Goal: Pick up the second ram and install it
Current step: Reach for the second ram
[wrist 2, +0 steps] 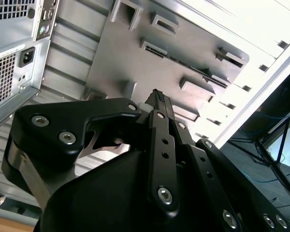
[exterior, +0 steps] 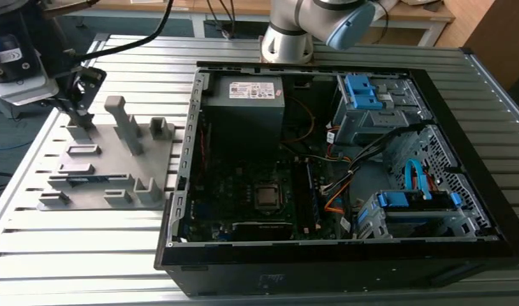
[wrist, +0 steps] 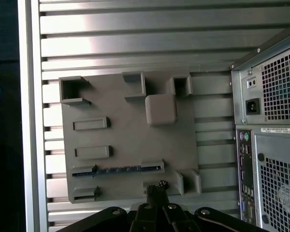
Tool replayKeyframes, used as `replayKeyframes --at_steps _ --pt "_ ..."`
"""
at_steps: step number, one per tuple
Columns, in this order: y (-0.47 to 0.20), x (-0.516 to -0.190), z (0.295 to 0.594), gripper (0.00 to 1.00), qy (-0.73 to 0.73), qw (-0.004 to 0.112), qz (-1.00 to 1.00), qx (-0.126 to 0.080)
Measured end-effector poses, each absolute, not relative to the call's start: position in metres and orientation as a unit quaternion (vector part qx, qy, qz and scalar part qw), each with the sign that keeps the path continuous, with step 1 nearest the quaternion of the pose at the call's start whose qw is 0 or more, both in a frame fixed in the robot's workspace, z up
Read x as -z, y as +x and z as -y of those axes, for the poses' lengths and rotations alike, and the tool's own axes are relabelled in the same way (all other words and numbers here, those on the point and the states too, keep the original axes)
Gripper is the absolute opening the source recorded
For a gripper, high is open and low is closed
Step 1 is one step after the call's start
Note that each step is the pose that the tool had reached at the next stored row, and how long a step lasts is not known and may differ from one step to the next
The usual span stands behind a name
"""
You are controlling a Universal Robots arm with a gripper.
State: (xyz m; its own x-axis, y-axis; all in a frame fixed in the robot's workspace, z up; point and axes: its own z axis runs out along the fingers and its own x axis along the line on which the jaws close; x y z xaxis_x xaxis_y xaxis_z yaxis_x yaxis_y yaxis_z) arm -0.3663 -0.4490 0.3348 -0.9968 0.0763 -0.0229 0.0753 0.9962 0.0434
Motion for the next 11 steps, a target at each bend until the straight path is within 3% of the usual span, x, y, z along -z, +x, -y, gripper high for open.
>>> replayKeyframes --at_steps 11 --pt "-0.375 -0.316 0.458 0.10 0.038 0.012 -0.999 -0.021"
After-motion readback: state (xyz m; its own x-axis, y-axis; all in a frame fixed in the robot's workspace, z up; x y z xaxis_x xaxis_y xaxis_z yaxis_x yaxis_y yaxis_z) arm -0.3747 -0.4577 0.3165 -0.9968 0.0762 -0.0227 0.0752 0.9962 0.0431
